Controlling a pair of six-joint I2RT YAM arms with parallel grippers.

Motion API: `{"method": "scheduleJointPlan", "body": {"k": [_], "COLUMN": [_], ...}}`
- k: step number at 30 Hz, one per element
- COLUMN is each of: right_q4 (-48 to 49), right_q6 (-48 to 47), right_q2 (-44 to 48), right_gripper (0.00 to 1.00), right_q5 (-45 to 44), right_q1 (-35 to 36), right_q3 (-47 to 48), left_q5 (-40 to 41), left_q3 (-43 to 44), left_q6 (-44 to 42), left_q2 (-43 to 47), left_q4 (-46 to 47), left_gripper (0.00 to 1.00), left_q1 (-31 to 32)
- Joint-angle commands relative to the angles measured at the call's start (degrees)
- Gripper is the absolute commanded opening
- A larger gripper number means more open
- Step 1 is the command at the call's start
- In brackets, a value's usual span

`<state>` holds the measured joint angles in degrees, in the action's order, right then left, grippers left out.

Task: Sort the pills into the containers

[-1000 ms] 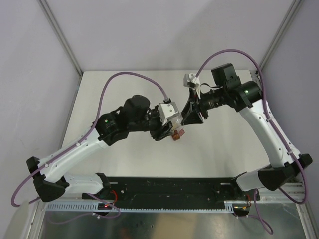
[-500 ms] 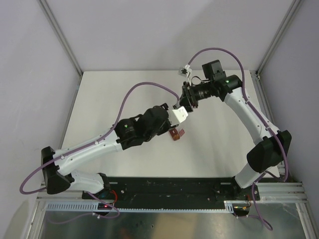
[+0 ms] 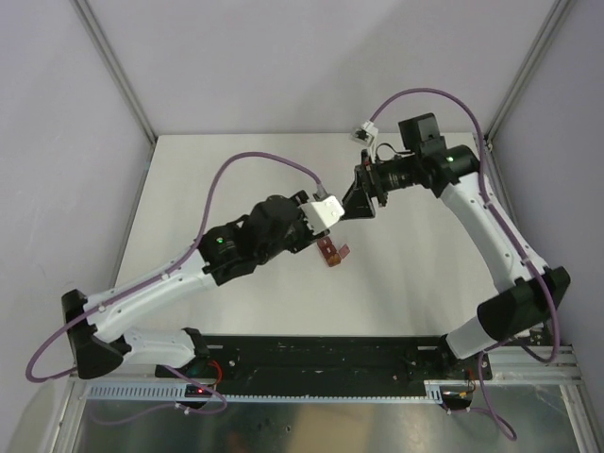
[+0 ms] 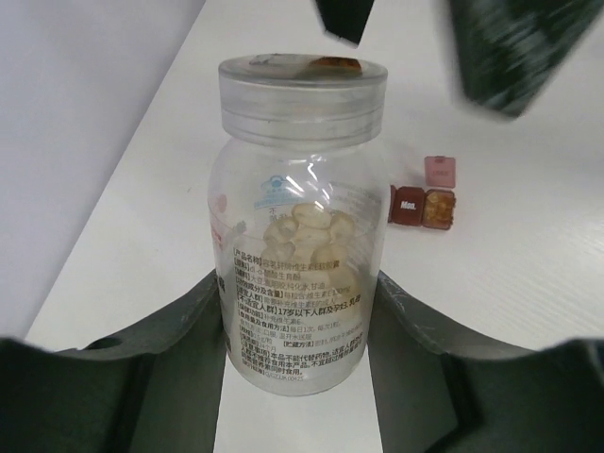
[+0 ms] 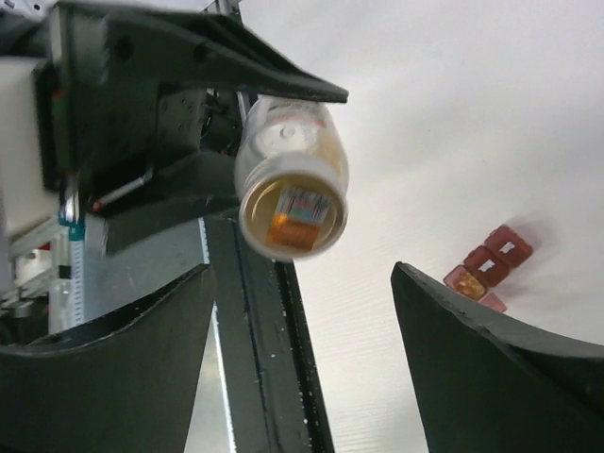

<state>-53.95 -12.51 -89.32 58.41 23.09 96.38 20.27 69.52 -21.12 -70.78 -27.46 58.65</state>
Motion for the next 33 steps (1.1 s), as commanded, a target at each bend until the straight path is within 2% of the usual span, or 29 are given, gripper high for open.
{"method": "scheduleJointPlan", "body": {"k": [1,6,12,16,20,22,24,28,33], "right_q4": [-1.7,-4.4,-9.0,-9.8,-10.2,-10.3,-10.4,-10.4,-9.6], "right_q6": [-5.7,-11.3,-17.7,-19.4,-19.9,-20.0,-19.8,-19.3,-17.2], "right_q2": [8.1,11.5,12.5,12.2,12.1,11.9,11.8,11.4,10.5], "right_gripper": [0.82,0.82,0.82,0.82,0.81,0.76,0.68,0.42,0.21], "right_q5": [-2.4,-2.8,-6.6,-7.7,-7.6,-7.1,-6.7,-6.2,-6.4], "right_q1": [-0.2,0.8,6.8,8.7,9.8,10.0,10.0,10.0,9.7], "right_q3": [0.5,1.6,4.5,4.9,5.3,5.5,5.6,5.5,4.7], "left_q5": [-15.2,-32.5,-50.7,-57.1,-59.0,-59.1,-59.0,-57.8,-54.6], "left_q3": [2.1,4.2,7.2,8.3,8.8,9.0,9.1,9.1,10.2], "left_q6": [2.7,4.8,7.5,8.8,9.1,9.2,9.1,9.0,9.4], "left_q2": [4.7,5.2,3.1,2.1,1.6,1.4,1.2,0.9,0.4], "left_q4": [0.0,-4.2,-8.5,-9.4,-9.8,-10.0,-10.1,-10.1,-10.1], "left_gripper": [0.00,0.00,0.00,0.00,0.00,0.00,0.00,0.00,0.00], "left_q1": [-3.5,-7.7,-11.0,-12.2,-12.5,-12.5,-12.5,-12.5,-12.5]}}
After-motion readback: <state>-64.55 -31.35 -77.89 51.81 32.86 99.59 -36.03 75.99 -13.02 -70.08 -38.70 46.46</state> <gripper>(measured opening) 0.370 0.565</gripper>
